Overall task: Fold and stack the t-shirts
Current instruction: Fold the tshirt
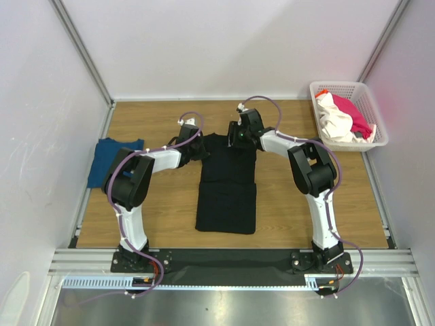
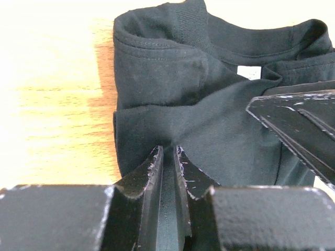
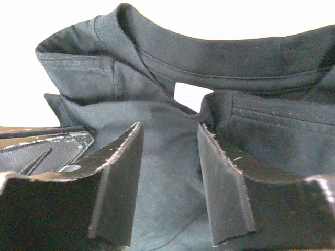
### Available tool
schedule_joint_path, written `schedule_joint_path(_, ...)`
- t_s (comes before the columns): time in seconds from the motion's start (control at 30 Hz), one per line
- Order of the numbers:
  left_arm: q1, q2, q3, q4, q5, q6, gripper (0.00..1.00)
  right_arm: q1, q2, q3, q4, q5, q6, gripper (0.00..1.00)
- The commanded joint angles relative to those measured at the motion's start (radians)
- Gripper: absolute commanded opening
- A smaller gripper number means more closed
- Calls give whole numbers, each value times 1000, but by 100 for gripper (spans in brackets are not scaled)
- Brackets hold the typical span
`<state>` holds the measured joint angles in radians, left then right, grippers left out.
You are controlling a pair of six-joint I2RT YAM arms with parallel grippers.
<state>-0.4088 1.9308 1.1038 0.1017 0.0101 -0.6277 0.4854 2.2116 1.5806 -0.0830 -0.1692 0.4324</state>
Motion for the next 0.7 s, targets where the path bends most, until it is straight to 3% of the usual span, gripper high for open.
schedule_joint_path(0.0,8,13,33,-11,5,17,20,-25,-72,38,-54,63,-49,53)
schedule_joint_path(0.17,8,11,34,-11,8,19,20,-37,-108,44,-90,92,-58,54)
schedule_joint_path(0.67,8,2,30,-13,2,25,20,-30,-47,68,-230,396,-178,53)
